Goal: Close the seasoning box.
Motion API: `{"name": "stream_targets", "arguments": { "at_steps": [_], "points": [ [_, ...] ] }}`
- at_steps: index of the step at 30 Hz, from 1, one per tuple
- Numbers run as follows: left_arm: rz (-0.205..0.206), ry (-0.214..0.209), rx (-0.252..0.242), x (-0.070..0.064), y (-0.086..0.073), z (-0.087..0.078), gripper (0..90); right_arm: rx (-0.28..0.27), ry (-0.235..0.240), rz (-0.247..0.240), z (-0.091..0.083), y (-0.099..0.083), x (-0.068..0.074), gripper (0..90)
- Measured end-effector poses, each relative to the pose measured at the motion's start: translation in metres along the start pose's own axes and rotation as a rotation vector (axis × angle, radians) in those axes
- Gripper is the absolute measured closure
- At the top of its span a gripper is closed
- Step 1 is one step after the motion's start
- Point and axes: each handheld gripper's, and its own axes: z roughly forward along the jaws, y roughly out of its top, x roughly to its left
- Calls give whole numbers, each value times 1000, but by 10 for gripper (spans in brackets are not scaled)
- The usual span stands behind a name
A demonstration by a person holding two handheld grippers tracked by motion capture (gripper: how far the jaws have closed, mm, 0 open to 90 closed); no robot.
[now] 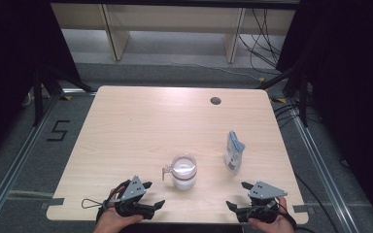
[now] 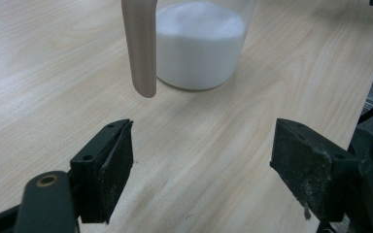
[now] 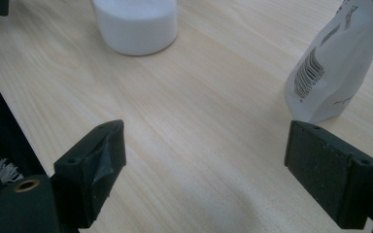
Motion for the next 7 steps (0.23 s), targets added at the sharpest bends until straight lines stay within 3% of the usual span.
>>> {"name": "stream_targets", "arguments": {
  "at_steps": [2, 3, 7],
  "points": [
    [9, 2, 4, 1, 0, 0, 229, -1, 2, 7, 0, 0, 0, 160],
    [-17, -5, -7, 0, -1, 2, 229, 1, 0, 1, 0, 0, -1, 160],
    [-7, 6, -7, 1, -1, 2, 229, 2, 12, -2, 1, 0, -1, 160]
  ]
}}
